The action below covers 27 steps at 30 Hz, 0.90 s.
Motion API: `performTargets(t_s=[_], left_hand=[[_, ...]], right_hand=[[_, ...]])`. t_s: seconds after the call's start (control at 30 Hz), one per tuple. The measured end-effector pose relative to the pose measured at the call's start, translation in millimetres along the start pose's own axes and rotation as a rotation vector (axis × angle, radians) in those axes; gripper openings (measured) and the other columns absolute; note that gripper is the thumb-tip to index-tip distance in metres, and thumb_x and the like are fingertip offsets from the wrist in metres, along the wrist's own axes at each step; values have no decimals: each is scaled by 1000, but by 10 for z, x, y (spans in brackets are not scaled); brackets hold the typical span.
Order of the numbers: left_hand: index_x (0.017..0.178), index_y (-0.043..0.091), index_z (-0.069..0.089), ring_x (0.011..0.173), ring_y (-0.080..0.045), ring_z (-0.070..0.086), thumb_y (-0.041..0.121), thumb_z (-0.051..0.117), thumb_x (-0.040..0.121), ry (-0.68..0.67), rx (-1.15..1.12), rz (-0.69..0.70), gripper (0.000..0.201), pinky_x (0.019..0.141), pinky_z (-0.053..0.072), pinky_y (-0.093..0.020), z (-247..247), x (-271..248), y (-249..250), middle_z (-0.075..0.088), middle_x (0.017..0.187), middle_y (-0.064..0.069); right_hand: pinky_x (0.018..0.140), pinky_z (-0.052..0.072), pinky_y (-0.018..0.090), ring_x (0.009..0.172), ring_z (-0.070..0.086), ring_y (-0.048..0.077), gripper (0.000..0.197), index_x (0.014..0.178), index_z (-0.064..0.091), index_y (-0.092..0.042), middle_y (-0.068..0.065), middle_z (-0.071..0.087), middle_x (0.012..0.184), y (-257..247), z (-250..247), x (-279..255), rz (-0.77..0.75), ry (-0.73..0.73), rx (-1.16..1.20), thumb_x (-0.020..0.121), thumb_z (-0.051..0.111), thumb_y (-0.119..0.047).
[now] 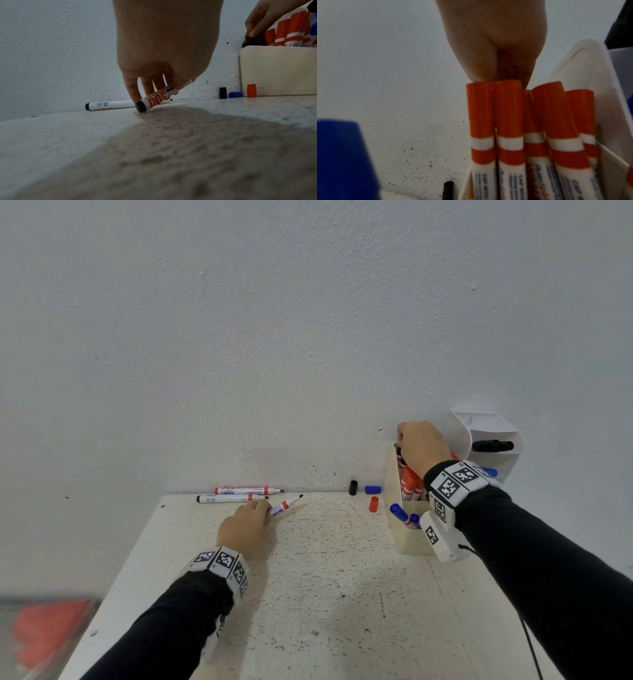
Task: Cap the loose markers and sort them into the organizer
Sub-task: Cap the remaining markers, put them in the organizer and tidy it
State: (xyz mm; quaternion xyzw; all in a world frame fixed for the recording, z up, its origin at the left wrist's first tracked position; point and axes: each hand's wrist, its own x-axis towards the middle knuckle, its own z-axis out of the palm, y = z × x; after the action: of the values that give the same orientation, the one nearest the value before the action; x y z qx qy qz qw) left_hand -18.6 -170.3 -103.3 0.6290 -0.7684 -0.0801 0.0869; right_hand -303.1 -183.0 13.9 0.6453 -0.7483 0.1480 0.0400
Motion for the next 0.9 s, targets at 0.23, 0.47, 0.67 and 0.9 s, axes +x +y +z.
performTargets(t_s=[0.23, 0.47, 0.67, 0.9], left_hand=[[123, 16, 46, 101, -15, 52, 30, 30, 100, 1, 28, 12, 31, 67, 37, -23, -27, -15, 20, 51, 120, 1], [125, 17, 44, 104, -16, 52, 28, 29, 101, -7, 49, 12, 31, 69, 38, -24, -11, 1, 31, 50, 124, 1], [129, 17, 41, 108, -17, 52, 24, 31, 101, -22, 71, 20, 31, 76, 43, -27, -33, -20, 52, 48, 127, 0], [130, 17, 41, 111, -18, 51, 26, 31, 99, -25, 46, 48, 33, 87, 43, -32, -54, -82, 98, 46, 129, 0]], right_hand=[[77, 52, 37, 89, 60, 28, 18, 105, 58, -7, 14, 60, 101, -13, 22, -57, 8, -33, -75, 94, 43, -8], [74, 50, 36, 84, 59, 27, 17, 100, 57, -8, 12, 61, 95, -34, 42, -107, -9, -19, -51, 91, 42, -7], [65, 43, 32, 72, 50, 23, 15, 100, 52, -8, 9, 54, 82, -11, 78, -153, -20, 20, -62, 92, 40, -8], [66, 43, 34, 77, 51, 24, 19, 107, 47, -9, 10, 52, 83, -10, 56, -117, 37, -61, 6, 96, 36, -19]])
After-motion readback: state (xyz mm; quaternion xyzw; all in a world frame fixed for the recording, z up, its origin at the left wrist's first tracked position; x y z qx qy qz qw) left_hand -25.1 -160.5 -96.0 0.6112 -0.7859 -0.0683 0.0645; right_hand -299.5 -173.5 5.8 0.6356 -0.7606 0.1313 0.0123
